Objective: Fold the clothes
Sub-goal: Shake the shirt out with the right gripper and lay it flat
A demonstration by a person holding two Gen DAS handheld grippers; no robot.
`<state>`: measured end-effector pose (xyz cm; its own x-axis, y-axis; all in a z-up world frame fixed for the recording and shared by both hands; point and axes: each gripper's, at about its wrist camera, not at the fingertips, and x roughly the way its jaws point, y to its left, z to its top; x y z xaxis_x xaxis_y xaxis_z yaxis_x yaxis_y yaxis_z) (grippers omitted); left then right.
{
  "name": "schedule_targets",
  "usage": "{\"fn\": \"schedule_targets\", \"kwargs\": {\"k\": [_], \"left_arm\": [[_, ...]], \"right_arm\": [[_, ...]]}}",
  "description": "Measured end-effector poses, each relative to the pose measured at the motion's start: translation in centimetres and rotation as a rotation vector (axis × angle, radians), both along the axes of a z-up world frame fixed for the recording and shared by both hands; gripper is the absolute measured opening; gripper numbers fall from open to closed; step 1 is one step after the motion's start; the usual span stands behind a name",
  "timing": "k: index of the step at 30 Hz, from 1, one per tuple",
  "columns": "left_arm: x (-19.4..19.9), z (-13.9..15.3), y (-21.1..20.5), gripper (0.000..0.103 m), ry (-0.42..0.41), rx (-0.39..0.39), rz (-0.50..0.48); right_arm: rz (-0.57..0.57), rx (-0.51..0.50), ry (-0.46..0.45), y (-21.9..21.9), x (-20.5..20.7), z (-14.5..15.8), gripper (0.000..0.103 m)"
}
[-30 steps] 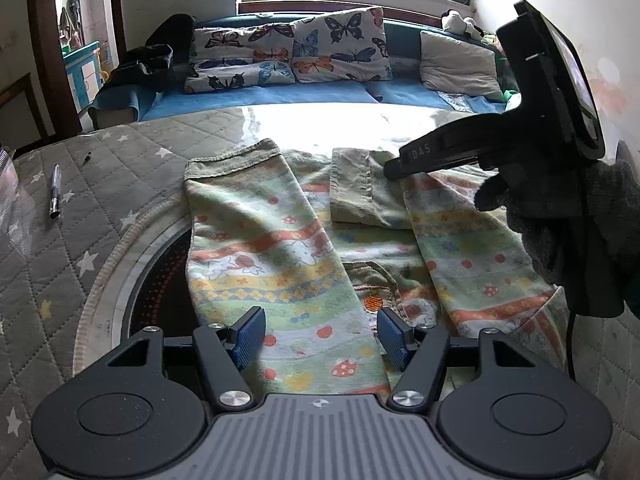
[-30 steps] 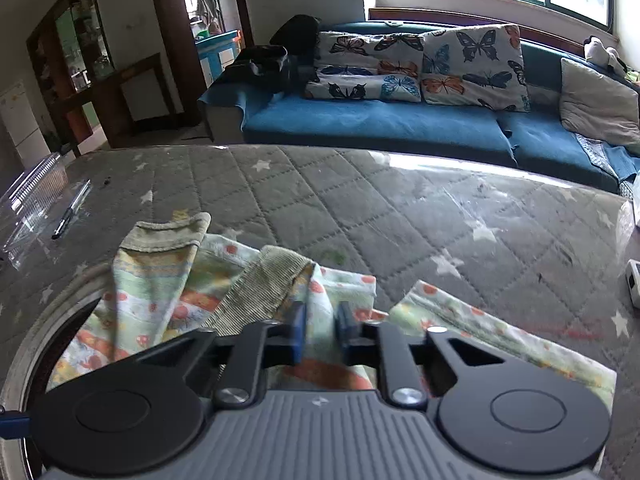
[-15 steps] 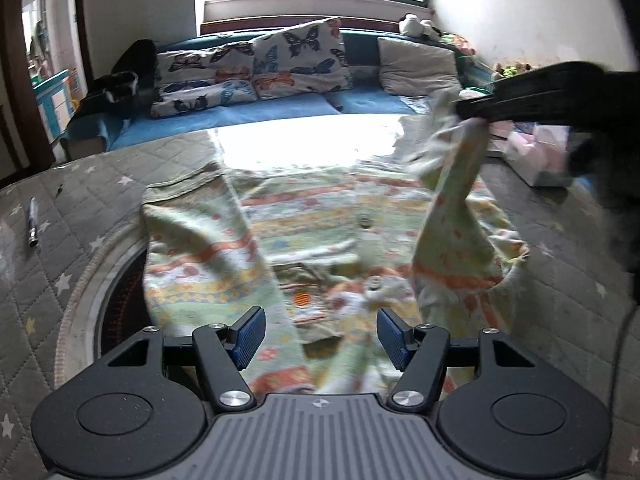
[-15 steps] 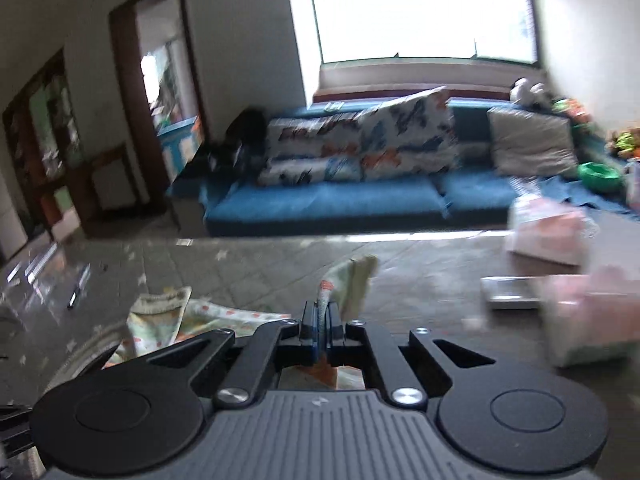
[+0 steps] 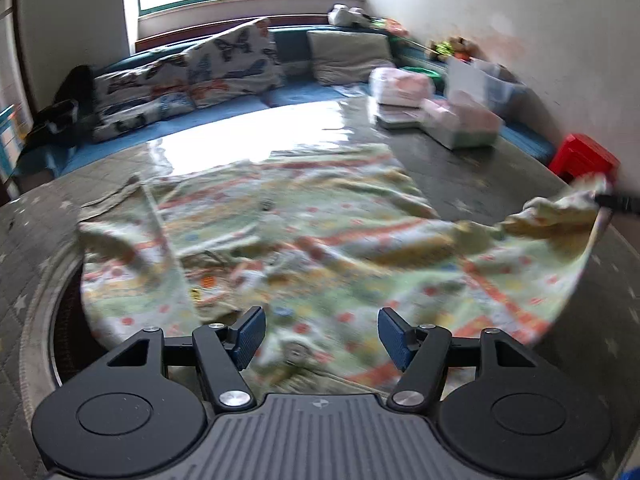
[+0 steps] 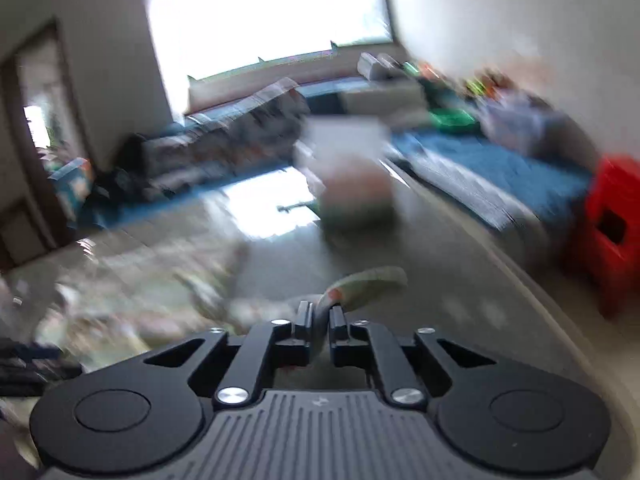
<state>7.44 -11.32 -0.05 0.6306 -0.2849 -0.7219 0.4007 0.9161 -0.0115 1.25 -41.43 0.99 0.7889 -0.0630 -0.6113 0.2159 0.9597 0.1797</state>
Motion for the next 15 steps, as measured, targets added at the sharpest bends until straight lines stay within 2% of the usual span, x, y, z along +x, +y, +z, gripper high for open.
{"fn": "schedule_targets", "kwargs": {"k": [2, 5, 11, 15], "left_arm": [[-0.6, -0.3, -0.7, 0.066, 0.007, 0.007, -0.029], [-1.4, -0.8, -1.5, 0.066, 0.021, 0.022, -0.060], [-2.1, -1.9, -2.5, 0.066, 0.049, 0.048, -0.086], [-2.2, -2.2, -2.5, 0.066, 0.060, 0.056, -0.085]], "right_arm": [[-0.068, -0.011, 0.039, -1.4, -1.1, -1.1, 0.013], [-0.104, -0.034, 0.030, -2.3, -1.9, -1.2, 0.014], [-0.012, -0.053, 0.013, -1.4, -0.1, -1.3, 0.025], [0.029, -0.062, 0.048, -1.1, 3.0, -2.8, 0.026]]}}
